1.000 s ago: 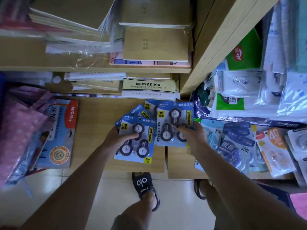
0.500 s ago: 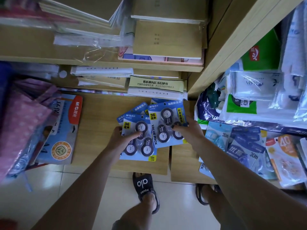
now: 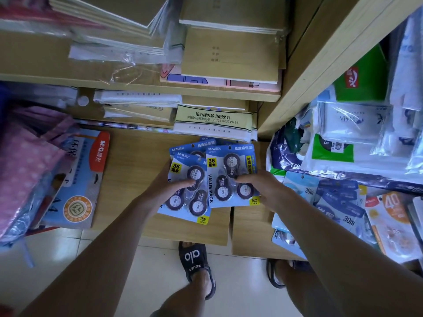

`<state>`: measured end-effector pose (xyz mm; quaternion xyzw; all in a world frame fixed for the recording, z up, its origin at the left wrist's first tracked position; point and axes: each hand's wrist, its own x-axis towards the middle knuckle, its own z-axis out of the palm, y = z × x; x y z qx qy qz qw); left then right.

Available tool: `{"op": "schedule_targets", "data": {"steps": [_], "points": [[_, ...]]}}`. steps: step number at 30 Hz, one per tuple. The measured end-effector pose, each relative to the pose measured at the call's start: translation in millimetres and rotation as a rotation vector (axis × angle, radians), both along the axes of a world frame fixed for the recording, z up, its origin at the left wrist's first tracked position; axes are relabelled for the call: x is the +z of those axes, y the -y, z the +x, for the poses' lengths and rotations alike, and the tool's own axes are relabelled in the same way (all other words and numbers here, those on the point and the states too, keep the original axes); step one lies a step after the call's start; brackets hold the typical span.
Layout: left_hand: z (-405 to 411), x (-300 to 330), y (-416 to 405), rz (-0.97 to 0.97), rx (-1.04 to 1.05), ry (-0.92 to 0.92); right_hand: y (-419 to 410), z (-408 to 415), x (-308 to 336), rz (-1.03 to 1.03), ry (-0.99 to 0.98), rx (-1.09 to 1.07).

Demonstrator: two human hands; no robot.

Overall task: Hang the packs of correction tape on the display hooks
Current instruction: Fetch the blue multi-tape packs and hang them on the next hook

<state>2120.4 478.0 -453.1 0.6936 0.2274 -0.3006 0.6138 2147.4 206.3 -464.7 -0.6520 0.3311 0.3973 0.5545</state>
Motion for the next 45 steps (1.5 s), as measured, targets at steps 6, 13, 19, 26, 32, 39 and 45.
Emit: {"op": "schedule_targets", "data": {"steps": [6,13,19,26,32,39,45], "points": [[0.5,-1.6,-4.3,0.052,0.006,0.024,4.6,-2.1,-2.3,0.106,0.015,0.011],[-7.7,-6.1,-2.6,0.090,0.152,0.034,8.0,-12.8,13.5,0.325,0.065,-0.149],[-1.9,-4.0,9.1,0.081,0.073,0.050,-26.4,-9.2,2.3,0.295,0.060,-0.106],[7.1,0.6,31.6,0.161,0.041,0.087,-27.3,-3.7,0.2,0.262,0.064,-0.175],[-5.1,2.5,24.0,0.125,0.008,-0.018,-29.1,-17.4,0.1,0.217,-0.002,-0.193],[-31.0,-3.6,30.3,0.009,0.077,-0.238,-28.1,-48.4,12.4,0.185,0.023,-0.163],[-46.3,6.7,50.7,0.007,0.074,-0.180,-26.7,-64.2,26.7,0.364,0.031,-0.227]]}}
